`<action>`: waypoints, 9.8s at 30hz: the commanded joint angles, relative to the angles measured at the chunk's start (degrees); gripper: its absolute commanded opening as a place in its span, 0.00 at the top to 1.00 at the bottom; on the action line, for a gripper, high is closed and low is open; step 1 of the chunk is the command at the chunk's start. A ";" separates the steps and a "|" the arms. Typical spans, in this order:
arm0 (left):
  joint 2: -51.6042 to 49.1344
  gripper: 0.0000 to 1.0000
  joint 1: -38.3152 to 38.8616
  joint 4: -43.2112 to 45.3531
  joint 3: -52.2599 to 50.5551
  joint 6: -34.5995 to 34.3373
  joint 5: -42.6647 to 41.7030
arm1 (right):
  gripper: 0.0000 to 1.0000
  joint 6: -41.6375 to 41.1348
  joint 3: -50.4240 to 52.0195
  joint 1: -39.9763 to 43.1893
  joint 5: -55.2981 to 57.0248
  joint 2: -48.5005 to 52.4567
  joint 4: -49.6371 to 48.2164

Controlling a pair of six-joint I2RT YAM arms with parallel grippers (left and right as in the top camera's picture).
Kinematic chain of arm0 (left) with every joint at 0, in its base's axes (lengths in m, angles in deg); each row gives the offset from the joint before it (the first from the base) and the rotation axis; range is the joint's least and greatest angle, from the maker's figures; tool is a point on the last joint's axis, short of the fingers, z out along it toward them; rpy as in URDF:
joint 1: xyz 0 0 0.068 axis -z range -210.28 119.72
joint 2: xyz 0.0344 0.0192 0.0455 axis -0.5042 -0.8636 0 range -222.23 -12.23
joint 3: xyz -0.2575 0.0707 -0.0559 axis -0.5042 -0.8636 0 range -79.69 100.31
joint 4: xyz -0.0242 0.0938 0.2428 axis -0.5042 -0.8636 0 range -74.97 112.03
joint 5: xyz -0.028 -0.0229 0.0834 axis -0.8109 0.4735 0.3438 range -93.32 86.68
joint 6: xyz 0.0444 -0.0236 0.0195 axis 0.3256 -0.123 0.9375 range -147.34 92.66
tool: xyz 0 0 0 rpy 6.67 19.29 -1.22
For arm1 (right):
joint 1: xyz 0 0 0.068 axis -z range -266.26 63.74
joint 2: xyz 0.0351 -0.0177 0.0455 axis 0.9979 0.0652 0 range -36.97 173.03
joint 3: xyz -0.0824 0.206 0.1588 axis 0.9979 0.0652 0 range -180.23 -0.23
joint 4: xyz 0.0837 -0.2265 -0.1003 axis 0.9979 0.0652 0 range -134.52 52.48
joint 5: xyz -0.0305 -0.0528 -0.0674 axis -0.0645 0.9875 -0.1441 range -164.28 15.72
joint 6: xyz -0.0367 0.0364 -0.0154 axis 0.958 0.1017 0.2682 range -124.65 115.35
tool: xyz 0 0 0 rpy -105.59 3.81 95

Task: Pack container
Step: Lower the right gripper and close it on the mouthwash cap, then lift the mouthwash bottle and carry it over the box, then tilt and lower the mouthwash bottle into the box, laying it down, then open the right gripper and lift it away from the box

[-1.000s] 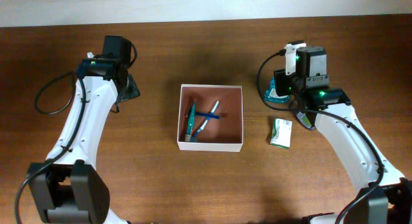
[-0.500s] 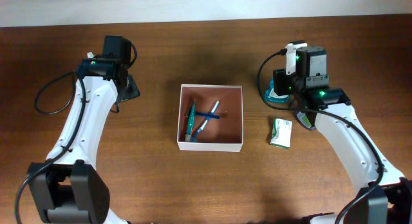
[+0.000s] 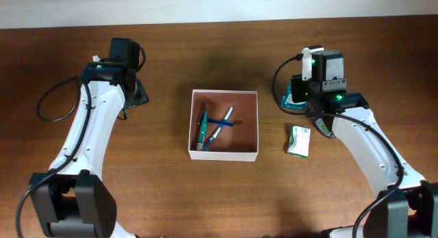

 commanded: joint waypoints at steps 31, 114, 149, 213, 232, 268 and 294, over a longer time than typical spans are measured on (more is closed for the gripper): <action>0.87 0.01 -0.09 -0.07 0.28 0.13 0.81 | 0.76 -0.33 -13.40 -0.59 1.11 -5.14 11.19; 0.87 0.01 -0.09 -0.07 0.31 0.13 0.81 | 0.83 -18.34 -31.15 -24.57 9.70 18.34 21.29; 0.87 0.00 -0.09 -0.07 0.28 0.13 0.81 | 0.87 -18.32 -31.12 -24.52 9.70 19.34 23.06; 0.87 0.01 -0.09 -0.07 0.28 0.13 0.81 | 0.96 10.25 -28.92 -24.52 -9.94 8.41 47.91; 0.87 0.01 -0.09 -0.07 0.28 0.13 0.81 | 0.62 10.25 -23.93 -24.52 -9.92 8.44 44.68; 0.87 0.01 -0.09 -0.07 0.28 0.13 0.81 | 0.96 -4.68 -23.93 -23.28 1.55 8.50 45.31; 0.87 0.01 -0.09 -0.07 0.28 0.13 0.81 | 0.96 -15.80 -8.98 -23.21 5.42 8.50 50.88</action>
